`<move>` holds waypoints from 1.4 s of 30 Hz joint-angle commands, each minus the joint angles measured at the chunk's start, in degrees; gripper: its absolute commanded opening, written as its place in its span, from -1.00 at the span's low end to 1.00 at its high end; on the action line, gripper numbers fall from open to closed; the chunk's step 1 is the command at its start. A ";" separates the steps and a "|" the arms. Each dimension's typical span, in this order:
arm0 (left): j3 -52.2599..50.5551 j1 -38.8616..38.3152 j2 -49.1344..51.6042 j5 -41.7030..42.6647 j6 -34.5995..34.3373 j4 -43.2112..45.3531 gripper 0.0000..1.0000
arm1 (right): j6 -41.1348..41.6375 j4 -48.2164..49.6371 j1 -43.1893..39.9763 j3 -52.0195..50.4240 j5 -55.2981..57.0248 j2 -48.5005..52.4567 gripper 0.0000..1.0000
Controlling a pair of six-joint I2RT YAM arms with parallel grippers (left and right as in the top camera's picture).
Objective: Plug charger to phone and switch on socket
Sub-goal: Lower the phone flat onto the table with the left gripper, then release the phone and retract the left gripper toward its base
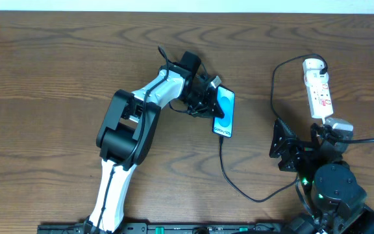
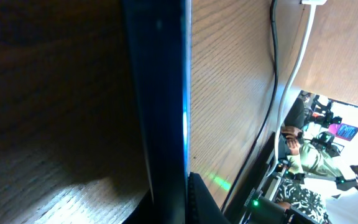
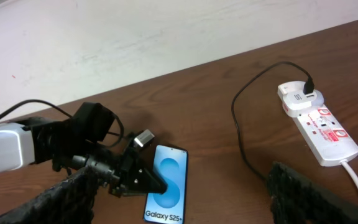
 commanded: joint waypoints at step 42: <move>0.09 0.85 -0.24 -41.72 0.20 -5.86 0.83 | 0.70 -2.80 -0.57 0.13 0.68 2.12 0.99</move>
